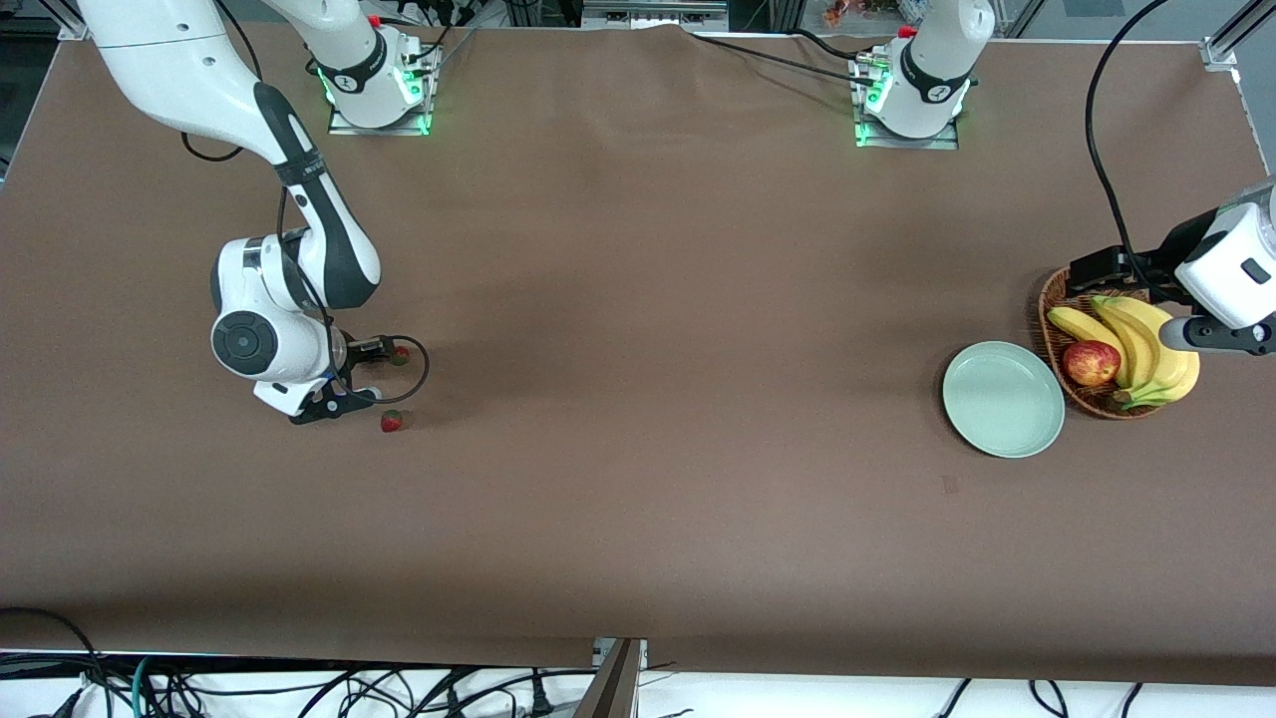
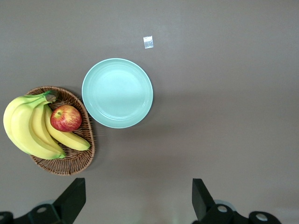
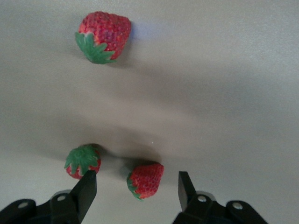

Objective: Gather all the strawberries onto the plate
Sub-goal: 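Grasp one red strawberry with the right gripper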

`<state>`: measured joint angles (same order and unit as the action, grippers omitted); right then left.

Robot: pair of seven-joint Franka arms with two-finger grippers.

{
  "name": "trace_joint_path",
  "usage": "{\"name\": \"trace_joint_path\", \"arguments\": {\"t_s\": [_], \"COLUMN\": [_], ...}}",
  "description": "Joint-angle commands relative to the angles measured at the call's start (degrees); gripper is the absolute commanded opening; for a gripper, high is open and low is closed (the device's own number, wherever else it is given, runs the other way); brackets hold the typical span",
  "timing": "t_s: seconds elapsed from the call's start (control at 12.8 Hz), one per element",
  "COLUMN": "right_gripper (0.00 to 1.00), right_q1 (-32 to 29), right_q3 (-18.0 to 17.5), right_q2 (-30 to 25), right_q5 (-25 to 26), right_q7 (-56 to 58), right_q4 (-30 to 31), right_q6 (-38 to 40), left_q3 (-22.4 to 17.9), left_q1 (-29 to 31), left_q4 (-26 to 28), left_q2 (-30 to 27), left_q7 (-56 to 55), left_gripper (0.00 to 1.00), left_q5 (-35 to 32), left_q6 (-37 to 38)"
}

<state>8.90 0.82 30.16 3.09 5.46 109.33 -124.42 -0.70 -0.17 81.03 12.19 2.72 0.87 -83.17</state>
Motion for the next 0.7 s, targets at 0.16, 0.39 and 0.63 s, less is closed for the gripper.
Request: {"name": "trace_joint_path", "arguments": {"t_s": [0.16,0.39,0.63], "right_gripper": [0.78,0.74,0.64], "right_q1": [-1.2,-1.2,-1.4], "right_q3": [0.1,0.1,0.1], "right_q2": [-1.5,-1.6,-1.6], "right_q5": [0.3,0.3,0.2], "right_q7": [2.0,2.0,1.9], "right_q4": [2.4,3.3,5.6], "right_q6": [-1.2,-1.5,-4.5], "left_q3": [0.0,0.0,0.0], "left_q1": [0.0,0.1,0.1], "left_q4": [-2.0,-2.0,-2.0], "left_q2": [0.9,0.9,0.9], "left_q7": [0.0,0.1,0.1], "left_gripper": [1.00,1.00,1.00], "left_q5": [0.4,0.4,0.4], "left_q6": [0.7,0.7,0.7]}}
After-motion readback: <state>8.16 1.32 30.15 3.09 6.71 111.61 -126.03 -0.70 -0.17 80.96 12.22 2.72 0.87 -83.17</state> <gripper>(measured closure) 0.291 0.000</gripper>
